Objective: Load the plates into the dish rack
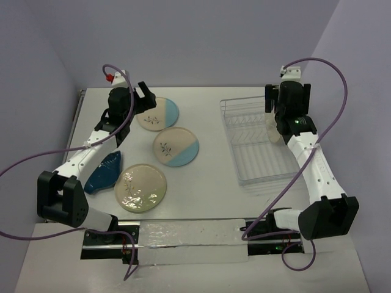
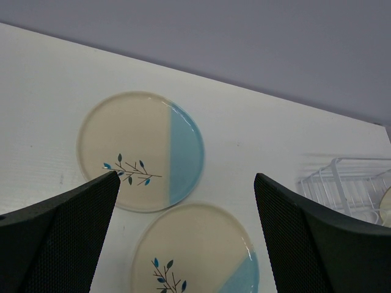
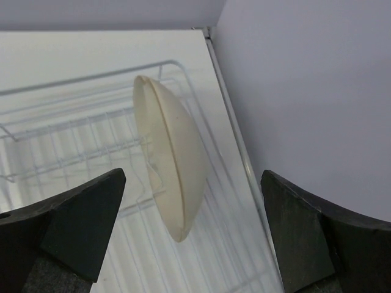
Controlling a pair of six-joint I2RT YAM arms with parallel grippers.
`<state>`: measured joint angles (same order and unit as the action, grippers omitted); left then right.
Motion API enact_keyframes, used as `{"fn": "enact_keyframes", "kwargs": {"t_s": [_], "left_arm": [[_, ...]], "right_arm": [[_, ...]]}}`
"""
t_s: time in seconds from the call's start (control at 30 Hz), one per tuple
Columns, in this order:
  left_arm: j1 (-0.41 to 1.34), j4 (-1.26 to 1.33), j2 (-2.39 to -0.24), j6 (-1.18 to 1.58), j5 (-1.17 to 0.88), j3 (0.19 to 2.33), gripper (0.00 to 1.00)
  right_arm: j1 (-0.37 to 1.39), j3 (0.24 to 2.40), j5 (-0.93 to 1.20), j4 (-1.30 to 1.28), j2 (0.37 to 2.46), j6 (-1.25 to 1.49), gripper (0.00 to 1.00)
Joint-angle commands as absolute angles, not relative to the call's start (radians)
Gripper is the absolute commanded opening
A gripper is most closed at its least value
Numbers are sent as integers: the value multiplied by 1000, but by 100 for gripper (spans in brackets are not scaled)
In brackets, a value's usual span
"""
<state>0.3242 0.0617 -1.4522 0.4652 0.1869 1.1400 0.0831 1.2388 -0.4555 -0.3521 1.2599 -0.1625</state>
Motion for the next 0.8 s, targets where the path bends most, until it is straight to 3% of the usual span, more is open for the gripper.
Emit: {"fn": "enact_keyframes", "kwargs": {"t_s": [0.0,0.33,0.77], "left_arm": [[314,60,-1407,507,175,1120,99],[314,-35,-1416,677,105,1018,99],[330,-18,-1419,759,95,811,99]], "right_arm": [[187,1290,-415,-328,1165,-89,100],[497,1215,-278,-296,1199,146,100],[590,1160,-211,-227,1448,330,100]]}}
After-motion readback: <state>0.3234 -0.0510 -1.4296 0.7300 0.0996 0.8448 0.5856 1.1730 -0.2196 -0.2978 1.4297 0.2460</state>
